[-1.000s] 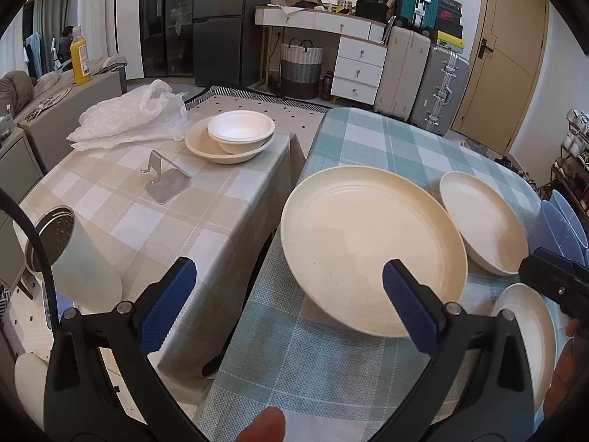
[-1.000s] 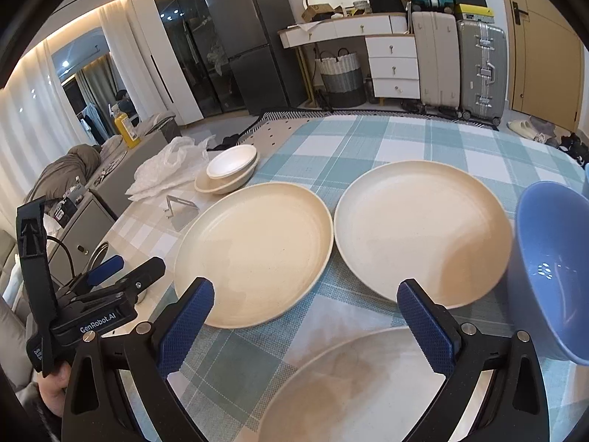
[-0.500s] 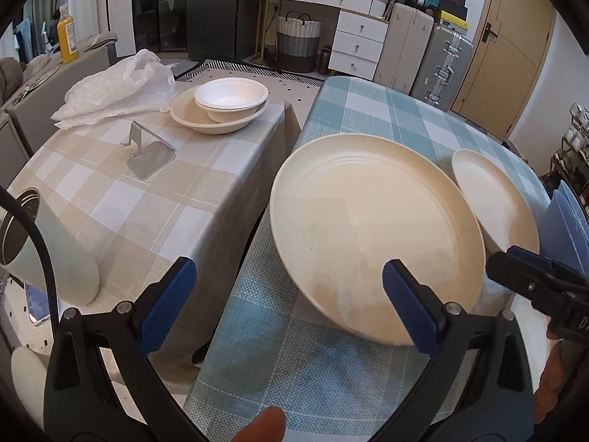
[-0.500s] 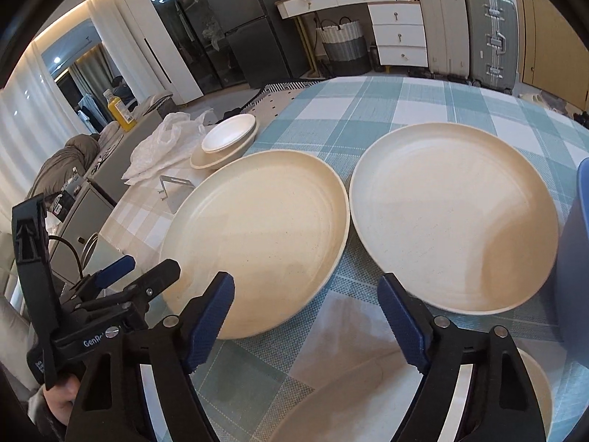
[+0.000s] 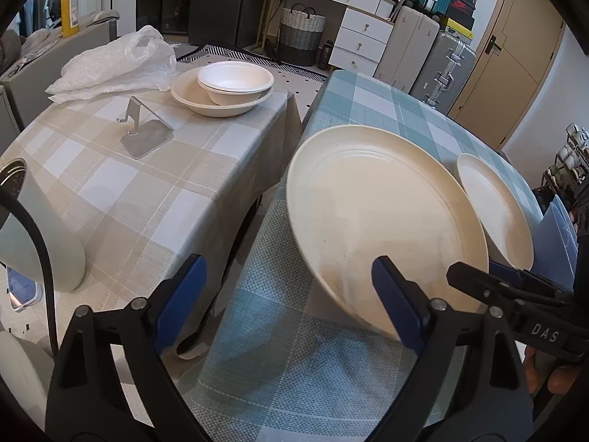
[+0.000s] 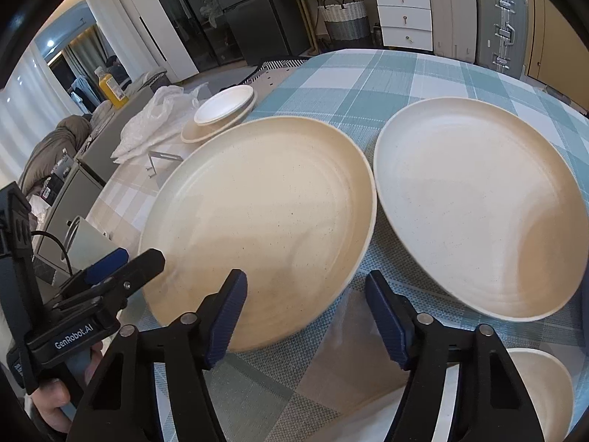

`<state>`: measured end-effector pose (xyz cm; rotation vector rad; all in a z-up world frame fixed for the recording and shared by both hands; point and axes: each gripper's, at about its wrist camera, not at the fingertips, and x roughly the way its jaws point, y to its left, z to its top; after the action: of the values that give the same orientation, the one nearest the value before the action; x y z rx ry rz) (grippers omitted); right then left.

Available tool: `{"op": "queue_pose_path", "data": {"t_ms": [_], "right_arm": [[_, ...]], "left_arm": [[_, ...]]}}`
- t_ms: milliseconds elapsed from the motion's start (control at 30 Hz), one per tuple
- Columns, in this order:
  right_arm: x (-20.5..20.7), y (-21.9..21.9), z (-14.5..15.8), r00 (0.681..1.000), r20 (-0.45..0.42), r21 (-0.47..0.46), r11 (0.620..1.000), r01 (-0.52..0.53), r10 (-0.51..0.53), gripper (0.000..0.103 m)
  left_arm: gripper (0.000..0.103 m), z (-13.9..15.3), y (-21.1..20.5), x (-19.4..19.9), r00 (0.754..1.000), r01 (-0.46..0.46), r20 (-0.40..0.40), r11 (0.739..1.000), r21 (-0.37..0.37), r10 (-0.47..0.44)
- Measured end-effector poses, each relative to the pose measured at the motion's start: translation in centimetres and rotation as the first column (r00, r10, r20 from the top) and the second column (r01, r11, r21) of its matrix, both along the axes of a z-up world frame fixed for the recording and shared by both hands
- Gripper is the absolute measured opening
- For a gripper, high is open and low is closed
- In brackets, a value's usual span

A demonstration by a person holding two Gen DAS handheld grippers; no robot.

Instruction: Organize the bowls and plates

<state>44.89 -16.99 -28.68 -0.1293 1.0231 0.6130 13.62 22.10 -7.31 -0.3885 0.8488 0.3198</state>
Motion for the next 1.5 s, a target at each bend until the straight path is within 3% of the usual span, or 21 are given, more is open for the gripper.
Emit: {"op": "queue_pose_path", "data": {"t_ms": [167,333,500,633,933,1200,1500], "right_arm": [[-0.3,0.5,0.0,1.0,0.025,-0.028,1.0,-0.004,0.005,0.059],[0.0,-0.1,0.2,0.999,0.031,-0.031,0.999,0.017,-0.016,0.041],[-0.3,-0.3,0.5,0.998,0.058,-0.048,0.998,0.029,-0.026,0.034],[-0.6,-0.3,0.6,0.996,0.08,-0.066,0.997,0.033,-0.028,0.028],[-1.1,0.0,0.9,0.994,0.104,-0.082,0.996,0.031,-0.022,0.027],[-1.7,-0.3,2.0,0.992,0.125,-0.071,0.997,0.035,-0.026,0.027],[-3.4,-1.5,4.2,0.986,0.158,-0.046,0.998,0.053,-0.045,0.027]], "left_arm": [[0.064,-0.4,-0.1,0.1,1.0,0.01,-0.008,1.0,0.004,-0.009],[0.047,-0.4,-0.7,0.2,0.999,0.036,-0.002,0.999,-0.005,-0.036],[0.026,-0.1,-1.6,0.4,0.997,0.079,0.016,0.997,-0.005,-0.079],[0.025,0.0,-2.0,0.3,0.996,0.083,0.018,0.996,0.014,-0.083],[0.025,0.5,-1.9,-0.1,0.996,0.084,0.023,0.996,0.029,-0.085],[0.025,2.3,-2.5,-0.9,0.993,0.097,0.056,0.993,0.068,-0.101],[0.025,4.8,-3.5,-2.1,0.985,0.13,0.105,0.989,0.063,-0.137]]}}
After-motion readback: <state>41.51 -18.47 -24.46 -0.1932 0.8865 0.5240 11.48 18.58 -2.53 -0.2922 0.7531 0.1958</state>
